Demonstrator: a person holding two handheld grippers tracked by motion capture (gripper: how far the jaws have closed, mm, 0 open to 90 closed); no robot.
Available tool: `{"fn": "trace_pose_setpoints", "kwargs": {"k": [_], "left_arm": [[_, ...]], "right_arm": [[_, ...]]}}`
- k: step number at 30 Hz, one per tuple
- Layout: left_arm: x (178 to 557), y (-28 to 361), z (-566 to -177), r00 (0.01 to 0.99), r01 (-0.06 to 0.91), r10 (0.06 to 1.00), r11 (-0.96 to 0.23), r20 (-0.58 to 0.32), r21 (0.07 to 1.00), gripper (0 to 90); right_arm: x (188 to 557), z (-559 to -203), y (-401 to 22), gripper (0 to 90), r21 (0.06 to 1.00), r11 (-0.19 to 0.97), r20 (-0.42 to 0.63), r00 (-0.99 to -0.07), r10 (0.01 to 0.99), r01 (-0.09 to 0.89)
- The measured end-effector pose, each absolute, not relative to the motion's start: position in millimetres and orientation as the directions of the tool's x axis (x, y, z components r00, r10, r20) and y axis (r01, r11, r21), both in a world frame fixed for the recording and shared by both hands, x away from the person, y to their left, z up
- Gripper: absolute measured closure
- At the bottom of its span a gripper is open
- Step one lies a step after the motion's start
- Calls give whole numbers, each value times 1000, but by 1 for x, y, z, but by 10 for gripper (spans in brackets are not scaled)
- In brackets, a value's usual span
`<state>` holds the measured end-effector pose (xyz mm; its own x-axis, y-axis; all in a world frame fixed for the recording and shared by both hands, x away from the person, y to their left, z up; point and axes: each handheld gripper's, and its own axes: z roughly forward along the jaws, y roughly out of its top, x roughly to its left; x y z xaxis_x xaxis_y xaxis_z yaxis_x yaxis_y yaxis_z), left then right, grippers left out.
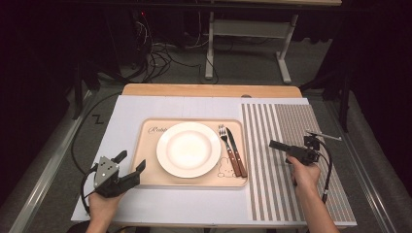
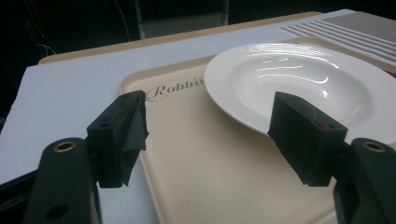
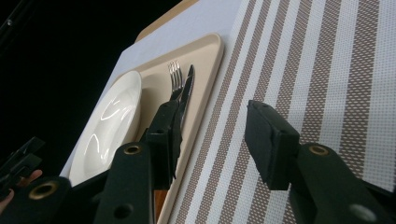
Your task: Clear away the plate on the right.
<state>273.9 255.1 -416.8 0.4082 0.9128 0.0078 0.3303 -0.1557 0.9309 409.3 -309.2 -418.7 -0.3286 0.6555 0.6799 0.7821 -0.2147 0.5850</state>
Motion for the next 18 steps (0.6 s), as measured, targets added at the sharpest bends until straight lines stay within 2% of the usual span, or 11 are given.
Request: {"fn": "trace_pose_setpoints", "kwargs": {"k": [3, 6, 18], "left_arm": [[274, 255, -418, 406, 340, 914, -156, 4, 927, 285], [274, 257, -418, 408, 351, 912, -116, -40, 929, 285], [274, 258, -418, 403, 349, 915, -129, -24, 928, 286]], "right_arm": [[407, -418, -311, 564, 587, -203, 674, -333, 659, 784], [405, -417, -313, 561, 590, -202, 670, -335, 663, 781], [394, -421, -333, 524, 599, -229, 665, -319, 675, 767]]}}
